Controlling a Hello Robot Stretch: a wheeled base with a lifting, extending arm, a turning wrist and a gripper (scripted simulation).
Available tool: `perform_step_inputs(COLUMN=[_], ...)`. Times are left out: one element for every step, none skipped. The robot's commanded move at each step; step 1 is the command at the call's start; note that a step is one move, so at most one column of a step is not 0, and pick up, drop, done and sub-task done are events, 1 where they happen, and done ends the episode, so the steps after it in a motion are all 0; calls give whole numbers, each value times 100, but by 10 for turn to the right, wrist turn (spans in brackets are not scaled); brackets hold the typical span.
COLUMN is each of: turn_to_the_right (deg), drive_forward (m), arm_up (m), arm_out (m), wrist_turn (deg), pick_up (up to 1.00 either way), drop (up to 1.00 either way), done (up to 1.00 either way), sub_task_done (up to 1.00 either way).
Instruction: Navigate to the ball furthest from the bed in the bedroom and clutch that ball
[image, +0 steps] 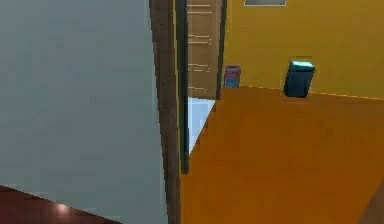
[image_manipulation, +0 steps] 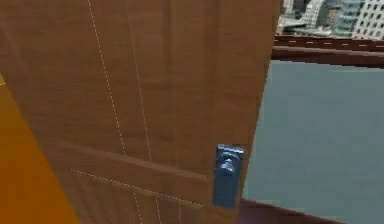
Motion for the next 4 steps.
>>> perform_step_inputs(turn_to_the_right=[0, 150, 0, -120], drive_forward=[45, 0, 85, 0], arm_up=[0, 0, 0, 0], arm_out=[0, 0, 0, 0], wrist_turn=[0, 0, 0, 0], pick_up=[0, 0, 0, 0], drop=[0, 0, 0, 0], done=[0, 0, 0, 0], sub_task_done=[0, 0, 0, 0])
